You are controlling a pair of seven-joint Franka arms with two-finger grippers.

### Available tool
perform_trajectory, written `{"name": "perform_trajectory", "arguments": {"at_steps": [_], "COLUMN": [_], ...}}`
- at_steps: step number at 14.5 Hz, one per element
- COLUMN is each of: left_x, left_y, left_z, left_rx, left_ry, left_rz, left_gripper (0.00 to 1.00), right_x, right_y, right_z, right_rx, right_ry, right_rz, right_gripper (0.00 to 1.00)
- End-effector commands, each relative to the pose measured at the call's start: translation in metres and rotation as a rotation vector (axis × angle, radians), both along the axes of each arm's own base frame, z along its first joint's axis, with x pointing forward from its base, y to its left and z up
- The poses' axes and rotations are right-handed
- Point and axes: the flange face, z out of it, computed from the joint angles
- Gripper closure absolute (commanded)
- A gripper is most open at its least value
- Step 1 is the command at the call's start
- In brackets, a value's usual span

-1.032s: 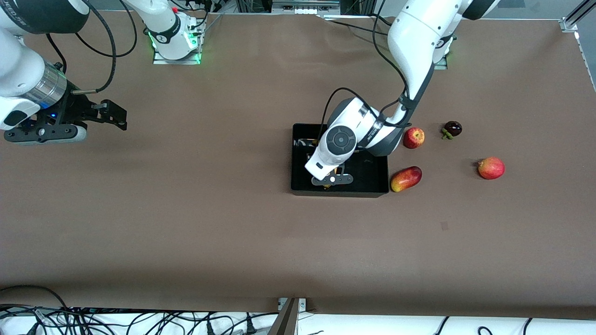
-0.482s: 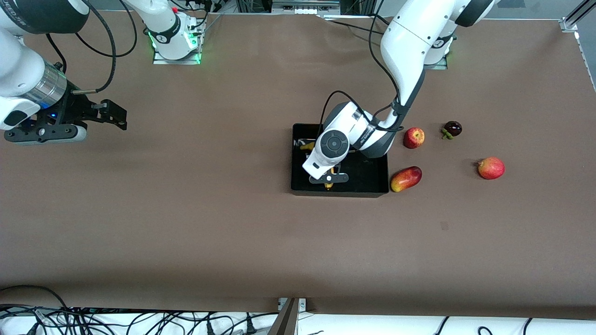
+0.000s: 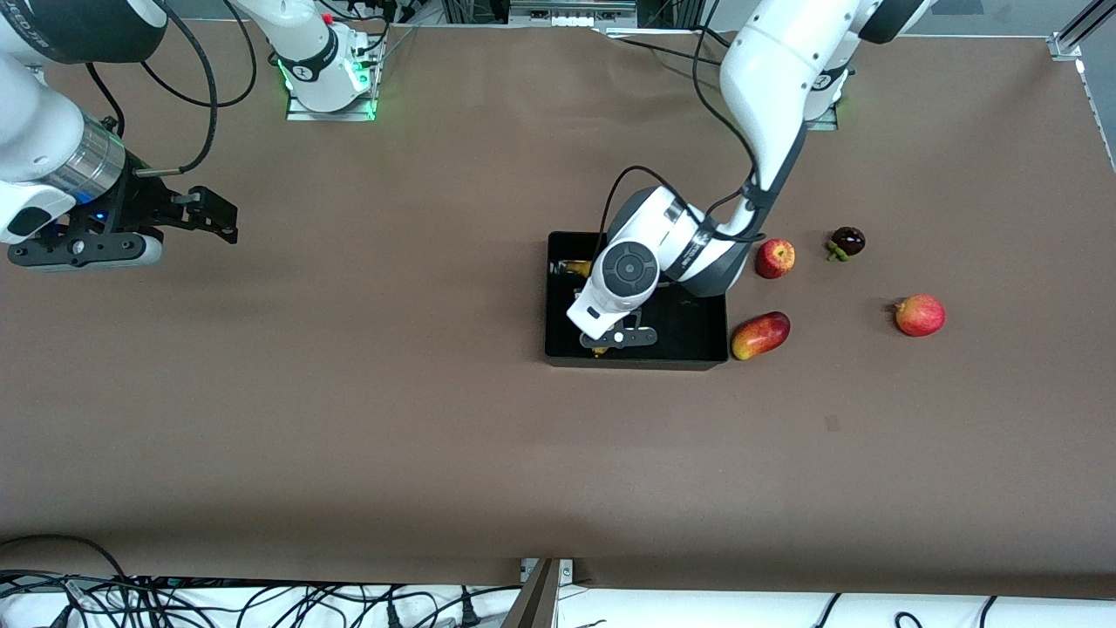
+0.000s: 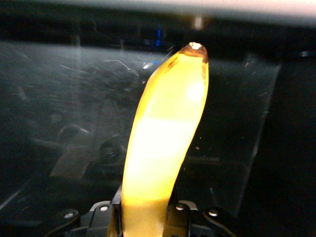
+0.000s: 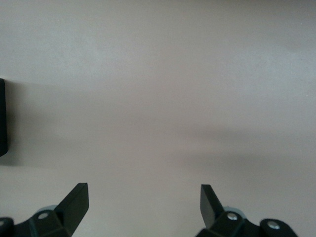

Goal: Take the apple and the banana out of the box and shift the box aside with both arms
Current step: 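Carry the banana out of the box and set it beside the mango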

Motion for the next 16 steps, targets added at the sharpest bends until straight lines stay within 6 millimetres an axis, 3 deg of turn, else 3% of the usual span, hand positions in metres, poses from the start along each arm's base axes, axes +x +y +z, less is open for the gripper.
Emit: {"name": "perform_trajectory", "arguments": {"at_steps": [1,3,4,5,7,10,11,13,16], "left_x": [0.018,0.032,0.042,0.051,0.070,0.086,0.090,0.095,0.089], "left_y": [0.025,0.048,0.068,0.094,0.162,0.251,0.273,0.328,0.390], "left_z": [0.076,0.109,0.120,0.134,0.143,0.131,0.127,0.097,0.031], "left_rx": [0.007,0.013,0.010,0.000,-0.043,-0.036,-0.016,-0.042,-0.105], "left_ry": [0.017,0.043,0.065,0.084,0.143,0.196,0.203,0.236,0.181], "left_rz": [0.030,0.029,0.006,-0.026,-0.118,-0.336,-0.421,-0.465,-0.533], "left_gripper": [1.00,1.00,1.00,1.00,1.00,1.00,1.00,1.00,1.00], "right_x": [0.000,0.001,0.001,0.002,0.004,0.003,0.004,0.010,0.011], "right_y": [-0.001,0.001,0.001,0.005,0.009,0.020,0.021,0.024,0.026], "right_z": [0.004,0.005,0.004,0.004,0.010,0.014,0.011,-0.004,-0.008], "right_rx": [0.013,0.010,0.008,0.009,0.020,0.022,0.023,0.016,0.018], "right_ry": [0.003,-0.008,-0.010,-0.011,-0.042,-0.053,-0.048,-0.024,-0.016], "right_rz": [-0.001,0.002,0.005,0.011,0.012,0.031,0.031,0.035,0.038], "right_gripper": [0.00,0.00,0.00,0.00,0.00,0.00,0.00,0.00,0.00]}}
